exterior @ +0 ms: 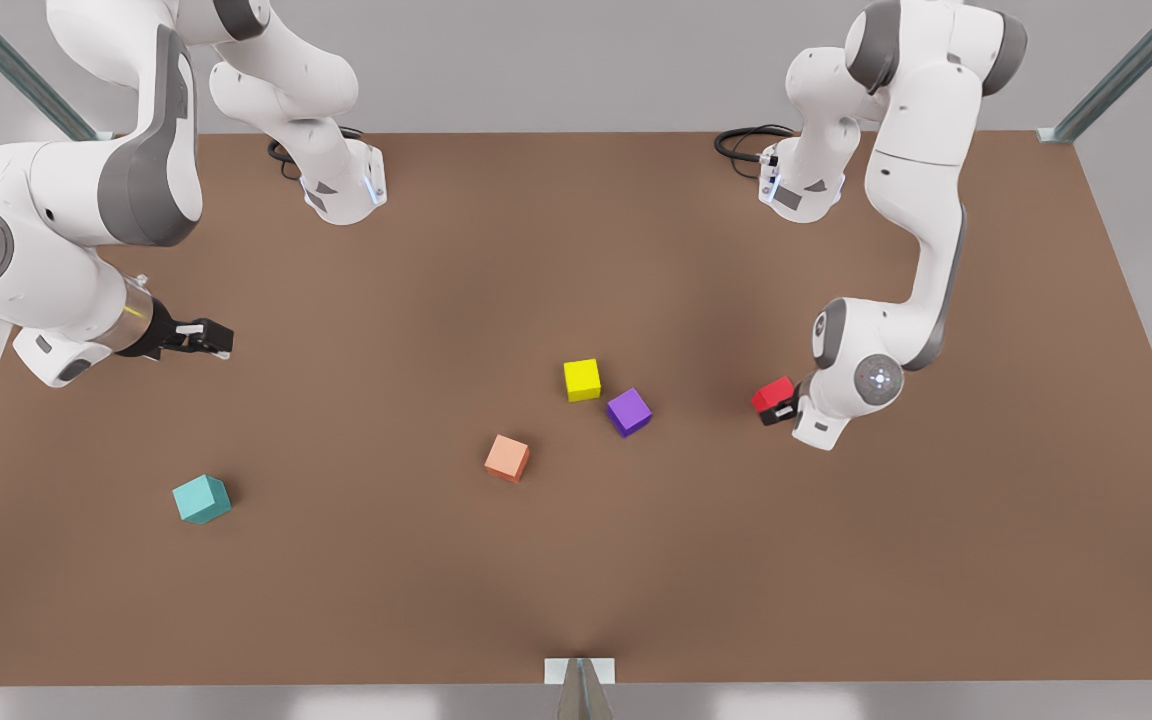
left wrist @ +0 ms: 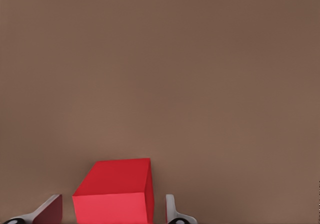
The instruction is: Pick up red wooden cube and pass to hand red wooden cube and place in blue wooden cube
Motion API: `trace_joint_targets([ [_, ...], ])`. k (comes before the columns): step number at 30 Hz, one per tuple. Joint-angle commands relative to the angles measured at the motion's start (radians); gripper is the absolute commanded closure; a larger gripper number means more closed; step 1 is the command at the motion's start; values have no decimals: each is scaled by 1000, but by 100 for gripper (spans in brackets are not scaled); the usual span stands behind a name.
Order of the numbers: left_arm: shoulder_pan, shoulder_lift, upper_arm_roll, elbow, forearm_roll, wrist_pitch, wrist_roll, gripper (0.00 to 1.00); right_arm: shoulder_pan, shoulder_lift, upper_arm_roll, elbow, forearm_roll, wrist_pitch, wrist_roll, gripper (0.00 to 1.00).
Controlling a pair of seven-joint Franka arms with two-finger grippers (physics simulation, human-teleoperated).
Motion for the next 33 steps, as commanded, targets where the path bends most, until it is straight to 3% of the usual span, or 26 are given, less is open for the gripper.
trace_joint_targets([
  [1, -1, 0, -1, -2, 3, 18, -204, 0, 0, -1, 0, 0, 0, -1, -9, 0],
  [18, 1, 52, -2, -66, 0, 106, -169, 0, 2, 0, 0, -2, 3, -9, -13, 0],
  [22, -2, 69, -4, -65, -2, 124, -171, 11, 0, 0, 0, -7, 5, -11, -13, 0],
  [24, -4, 69, -5, -63, -2, 124, -169, 34, 0, 0, 0, -7, 5, -11, -11, 0],
  [25, -2, 63, -5, -54, -6, 121, -172, 38, 2, 0, 0, -7, 5, -11, -11, 0],
  [27, -2, 40, -13, -26, -31, 107, -169, 38, 2, 0, 0, -7, 5, -11, -11, 0],
  [31, 7, 72, -77, 312, -143, -256, -169, 40, 3, 5, 1, -7, 12, -8, -11, 0],
  [33, 4, 181, -122, 659, -307, -529, -161, 40, 29, 53, 21, 4, 31, 14, -40, 0],
])
